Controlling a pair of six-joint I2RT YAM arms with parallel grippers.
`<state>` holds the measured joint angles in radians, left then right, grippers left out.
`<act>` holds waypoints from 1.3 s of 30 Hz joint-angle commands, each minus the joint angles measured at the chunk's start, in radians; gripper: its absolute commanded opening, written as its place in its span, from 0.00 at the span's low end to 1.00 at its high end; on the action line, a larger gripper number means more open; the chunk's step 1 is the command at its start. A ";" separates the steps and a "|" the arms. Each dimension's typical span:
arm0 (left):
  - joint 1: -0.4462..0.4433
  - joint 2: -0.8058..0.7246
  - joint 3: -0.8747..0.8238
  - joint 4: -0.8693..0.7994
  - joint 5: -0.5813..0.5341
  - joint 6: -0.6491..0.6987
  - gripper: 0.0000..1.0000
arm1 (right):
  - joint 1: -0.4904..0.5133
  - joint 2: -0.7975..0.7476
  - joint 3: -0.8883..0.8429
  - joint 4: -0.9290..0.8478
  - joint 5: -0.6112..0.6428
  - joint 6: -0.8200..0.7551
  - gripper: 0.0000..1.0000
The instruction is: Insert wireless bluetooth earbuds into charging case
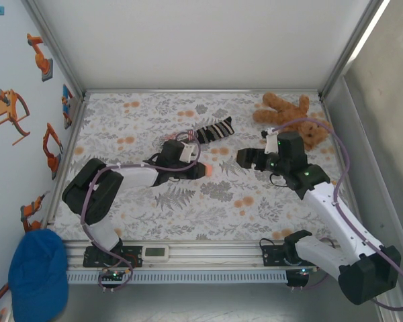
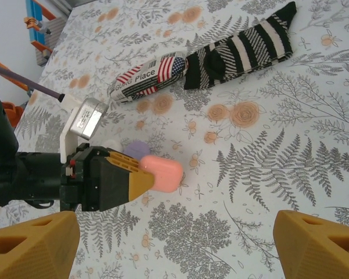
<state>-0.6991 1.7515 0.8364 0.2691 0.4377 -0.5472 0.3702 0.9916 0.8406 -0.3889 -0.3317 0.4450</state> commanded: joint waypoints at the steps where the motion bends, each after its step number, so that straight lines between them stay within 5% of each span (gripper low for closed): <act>1: 0.000 0.024 0.031 -0.021 -0.002 -0.019 0.13 | -0.028 -0.021 -0.019 0.004 -0.033 0.001 0.85; 15: 0.011 -0.003 0.041 -0.063 -0.038 -0.003 0.47 | -0.127 -0.008 -0.037 -0.011 -0.071 -0.035 0.85; 22: 0.017 -0.215 0.038 -0.201 -0.146 0.094 0.61 | -0.234 -0.009 -0.004 -0.046 -0.017 -0.101 0.86; 26: 0.035 -0.383 0.012 -0.282 -0.271 0.166 0.74 | -0.279 -0.022 -0.024 -0.032 0.136 -0.148 0.92; 39: 0.235 -0.737 -0.152 -0.340 -0.580 0.258 0.96 | -0.378 -0.106 -0.342 0.459 0.391 -0.287 1.00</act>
<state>-0.4965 1.0531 0.7124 -0.0406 -0.0277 -0.3386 -0.0013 0.8928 0.5591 -0.1375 -0.0235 0.2329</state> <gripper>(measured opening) 0.960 0.995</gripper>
